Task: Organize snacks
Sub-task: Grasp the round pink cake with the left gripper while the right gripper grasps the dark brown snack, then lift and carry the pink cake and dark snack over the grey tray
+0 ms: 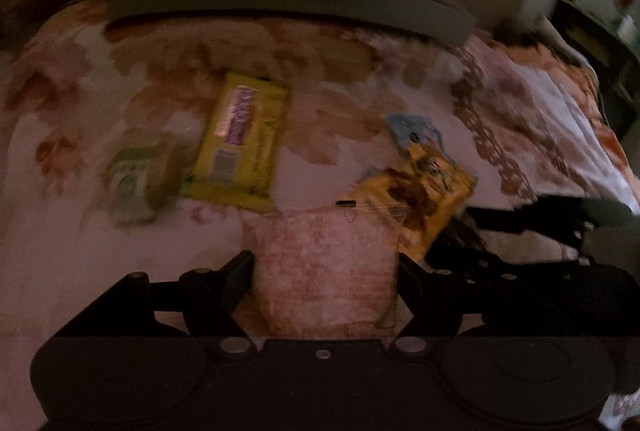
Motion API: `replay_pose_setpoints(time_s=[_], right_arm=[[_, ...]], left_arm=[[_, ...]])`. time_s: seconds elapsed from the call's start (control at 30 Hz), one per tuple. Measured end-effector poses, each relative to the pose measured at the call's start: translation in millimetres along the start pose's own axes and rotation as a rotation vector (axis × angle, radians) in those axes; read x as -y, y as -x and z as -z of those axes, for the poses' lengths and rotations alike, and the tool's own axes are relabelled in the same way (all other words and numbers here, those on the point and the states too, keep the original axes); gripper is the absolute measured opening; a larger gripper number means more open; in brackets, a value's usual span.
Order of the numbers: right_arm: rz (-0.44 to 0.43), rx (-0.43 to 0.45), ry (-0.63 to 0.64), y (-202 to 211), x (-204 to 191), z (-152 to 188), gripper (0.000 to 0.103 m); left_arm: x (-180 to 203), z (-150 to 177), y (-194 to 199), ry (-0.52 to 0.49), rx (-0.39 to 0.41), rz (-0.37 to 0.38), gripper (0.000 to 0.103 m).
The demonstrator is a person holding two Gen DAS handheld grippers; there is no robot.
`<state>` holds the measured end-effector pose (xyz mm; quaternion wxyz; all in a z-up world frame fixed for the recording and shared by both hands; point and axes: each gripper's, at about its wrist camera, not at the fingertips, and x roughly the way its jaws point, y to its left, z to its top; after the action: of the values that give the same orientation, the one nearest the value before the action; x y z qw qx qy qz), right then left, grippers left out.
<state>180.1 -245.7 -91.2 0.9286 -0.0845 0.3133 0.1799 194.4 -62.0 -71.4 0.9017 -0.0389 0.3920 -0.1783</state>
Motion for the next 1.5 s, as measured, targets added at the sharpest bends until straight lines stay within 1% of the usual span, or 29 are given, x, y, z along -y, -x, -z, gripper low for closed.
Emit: replay_pose_setpoints(time_s=[0.07,0.2,0.37,0.43,0.6,0.83,1.03,1.1,1.23,1.5], right_arm=[[0.037,-0.008,0.063,5,-10,2,0.052],[0.118,0.002,0.203,15,-34,9,0.052],[0.260,0.015,0.422,10,-61,23,0.051],[0.291,0.021,0.467,6,-66,27,0.051],[0.316,0.041,0.488,5,-68,32,0.051],[0.488,0.098,0.649,7,-76,39,0.051],[0.595,0.159,0.706,10,-72,37,0.051],[0.614,0.176,0.713,12,-71,35,0.051],[0.654,0.206,0.735,16,-69,33,0.051],[0.697,0.230,0.750,19,-63,32,0.051]], left_arm=[[-3,4,6,0.033,0.013,-0.016,0.076],[-6,11,16,0.066,0.030,-0.040,0.075],[-5,17,23,0.079,0.034,-0.048,0.075],[-3,19,25,0.076,0.035,-0.049,0.075],[3,18,32,0.067,0.048,-0.050,0.075],[13,12,42,0.059,0.090,-0.055,0.075],[21,-1,43,0.082,0.116,-0.052,0.075],[25,-5,43,0.093,0.124,-0.042,0.075],[34,-11,44,0.080,0.143,-0.039,0.075],[39,-16,46,0.069,0.158,-0.031,0.075]])
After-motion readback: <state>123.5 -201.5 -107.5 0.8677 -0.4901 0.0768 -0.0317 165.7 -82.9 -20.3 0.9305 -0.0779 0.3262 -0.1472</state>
